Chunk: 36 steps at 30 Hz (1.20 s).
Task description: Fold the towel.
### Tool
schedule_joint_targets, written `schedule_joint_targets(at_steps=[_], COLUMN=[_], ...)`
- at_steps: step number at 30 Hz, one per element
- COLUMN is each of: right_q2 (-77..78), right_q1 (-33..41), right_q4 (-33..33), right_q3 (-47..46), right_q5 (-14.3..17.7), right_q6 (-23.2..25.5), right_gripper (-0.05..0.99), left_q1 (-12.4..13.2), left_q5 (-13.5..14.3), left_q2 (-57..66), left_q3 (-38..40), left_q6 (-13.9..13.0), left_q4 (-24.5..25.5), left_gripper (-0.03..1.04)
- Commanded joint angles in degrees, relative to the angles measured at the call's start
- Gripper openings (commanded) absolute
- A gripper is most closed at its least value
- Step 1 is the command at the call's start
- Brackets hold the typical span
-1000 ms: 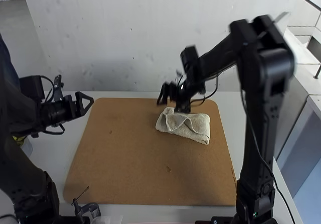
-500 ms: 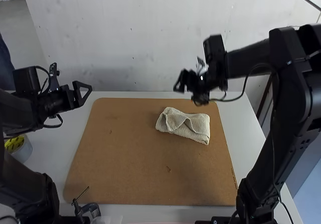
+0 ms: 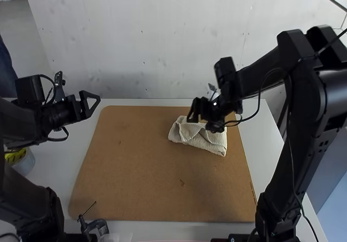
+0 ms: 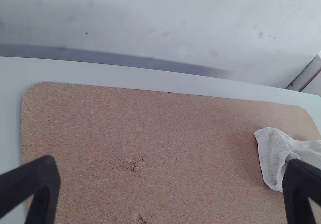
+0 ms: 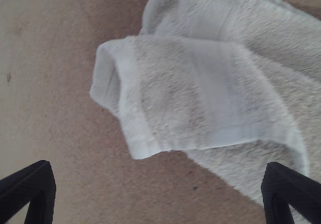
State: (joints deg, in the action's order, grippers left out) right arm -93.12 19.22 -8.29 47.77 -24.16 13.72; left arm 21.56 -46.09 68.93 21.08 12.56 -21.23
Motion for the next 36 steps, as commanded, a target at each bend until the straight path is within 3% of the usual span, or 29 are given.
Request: schedule_joint_targets(at_steps=[1, 7, 17, 21, 31, 36], right_q2=[-2.42, -3.91, -12.61, -15.95, -12.61, -14.72], right_q1=[3.45, 6.18, 2.05, 1.69, 7.32, 6.44], right_q4=[-0.93, -6.30, -4.98, -5.15, -5.68, -5.06], right_q3=[1.71, 5.41, 12.26, 13.23, 11.82, 11.56], right_q5=[-1.41, -1.59, -1.85, -3.96, -5.28, -5.10], right_q6=[4.92, 10.02, 14.41, 17.75, 23.81, 23.46], right_gripper=[0.89, 0.89, 0.84, 0.84, 0.84, 0.68], left_q1=[-0.38, -0.20, -0.20, -0.03, -0.56, 0.50], left_q5=[0.03, 0.03, -0.06, -0.15, -0.06, -0.58], left_q2=[-0.99, -0.99, -1.34, -1.51, -0.28, -0.55], left_q3=[-0.34, -0.34, -0.51, -0.43, -0.51, -0.51], left_q6=[0.19, 0.10, 0.01, -0.16, -0.34, -0.43], left_q4=[-0.47, -0.47, -0.47, -0.56, -0.83, -0.83], left_gripper=[1.01, 1.01, 1.01, 1.01, 1.01, 1.01])
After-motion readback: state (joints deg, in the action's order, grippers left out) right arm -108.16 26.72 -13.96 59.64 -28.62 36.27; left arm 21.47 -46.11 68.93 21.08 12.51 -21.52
